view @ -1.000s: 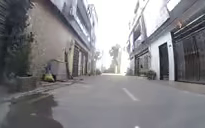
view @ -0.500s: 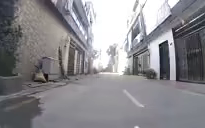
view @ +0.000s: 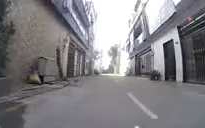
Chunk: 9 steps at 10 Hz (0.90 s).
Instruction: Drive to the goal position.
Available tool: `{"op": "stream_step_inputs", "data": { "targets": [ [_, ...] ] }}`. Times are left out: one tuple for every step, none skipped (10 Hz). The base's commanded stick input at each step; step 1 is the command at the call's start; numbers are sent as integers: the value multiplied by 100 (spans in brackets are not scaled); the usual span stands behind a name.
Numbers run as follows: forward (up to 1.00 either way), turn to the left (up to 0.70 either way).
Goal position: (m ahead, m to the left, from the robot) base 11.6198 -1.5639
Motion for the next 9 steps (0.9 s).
{"op": "stream_step_inputs", "data": {
  "targets": [
    [85, 0],
    [85, 0],
    [85, 0],
    [85, 0],
    [85, 0],
    [85, 0],
    [85, 0],
    [85, -17],
    [85, -34]
  ]
}}
